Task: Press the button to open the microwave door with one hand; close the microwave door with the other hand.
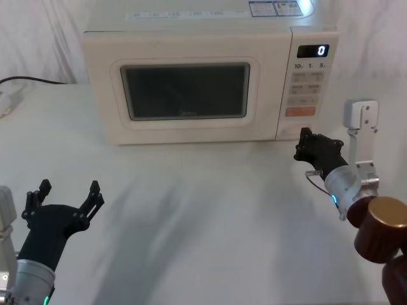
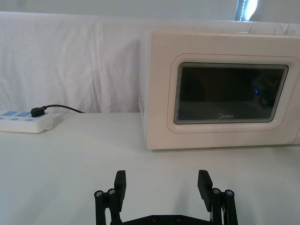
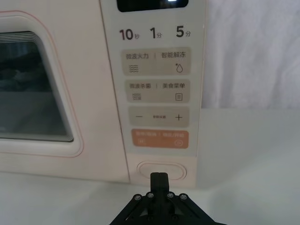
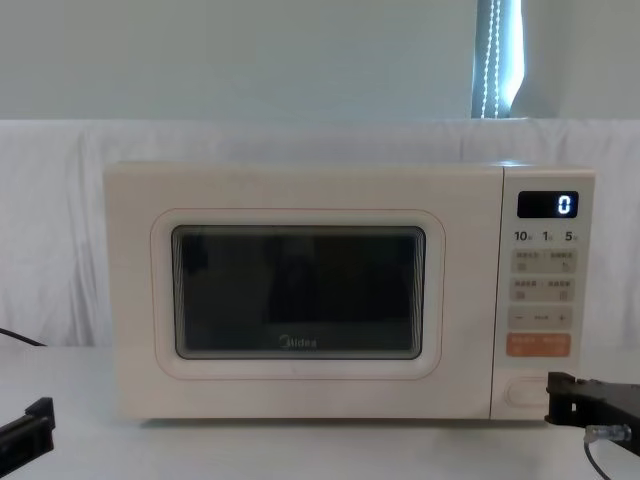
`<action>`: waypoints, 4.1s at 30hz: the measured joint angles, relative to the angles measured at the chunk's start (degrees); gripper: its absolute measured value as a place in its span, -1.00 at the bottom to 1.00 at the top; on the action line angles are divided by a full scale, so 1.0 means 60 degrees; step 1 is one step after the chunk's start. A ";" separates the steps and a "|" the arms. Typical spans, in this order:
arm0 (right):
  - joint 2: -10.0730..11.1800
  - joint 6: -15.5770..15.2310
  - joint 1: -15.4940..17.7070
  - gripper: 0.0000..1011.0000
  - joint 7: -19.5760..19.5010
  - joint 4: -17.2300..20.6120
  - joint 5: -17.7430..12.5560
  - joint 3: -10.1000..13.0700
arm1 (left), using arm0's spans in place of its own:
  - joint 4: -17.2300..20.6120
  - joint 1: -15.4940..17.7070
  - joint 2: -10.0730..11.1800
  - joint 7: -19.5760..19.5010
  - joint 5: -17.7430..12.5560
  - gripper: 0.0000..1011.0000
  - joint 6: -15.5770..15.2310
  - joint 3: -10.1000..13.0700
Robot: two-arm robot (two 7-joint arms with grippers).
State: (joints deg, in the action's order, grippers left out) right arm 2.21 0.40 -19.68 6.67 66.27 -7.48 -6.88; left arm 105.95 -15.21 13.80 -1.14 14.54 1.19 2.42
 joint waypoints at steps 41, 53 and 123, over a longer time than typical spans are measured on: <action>-0.0282 0.0381 -0.1245 -1.00 -0.0154 -0.2046 0.0373 0.0080 | 0.0000 0.0000 0.0001 0.0000 0.0000 0.98 0.0000 0.0000; -0.0348 0.0511 -0.1375 -1.00 -0.0177 -0.2304 0.0399 0.0171 | 0.0000 0.0000 0.0000 0.0000 0.0001 0.98 0.0000 0.0000; -0.0423 0.1019 -0.2112 -1.00 -0.0174 -0.3581 0.0615 0.0418 | 0.0000 0.0000 0.0001 0.0000 0.0001 0.98 0.0000 -0.0001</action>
State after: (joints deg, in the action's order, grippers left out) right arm -0.33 6.51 -32.36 5.62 44.79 -3.79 -4.38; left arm 105.95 -15.21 13.81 -1.14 14.54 1.19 2.41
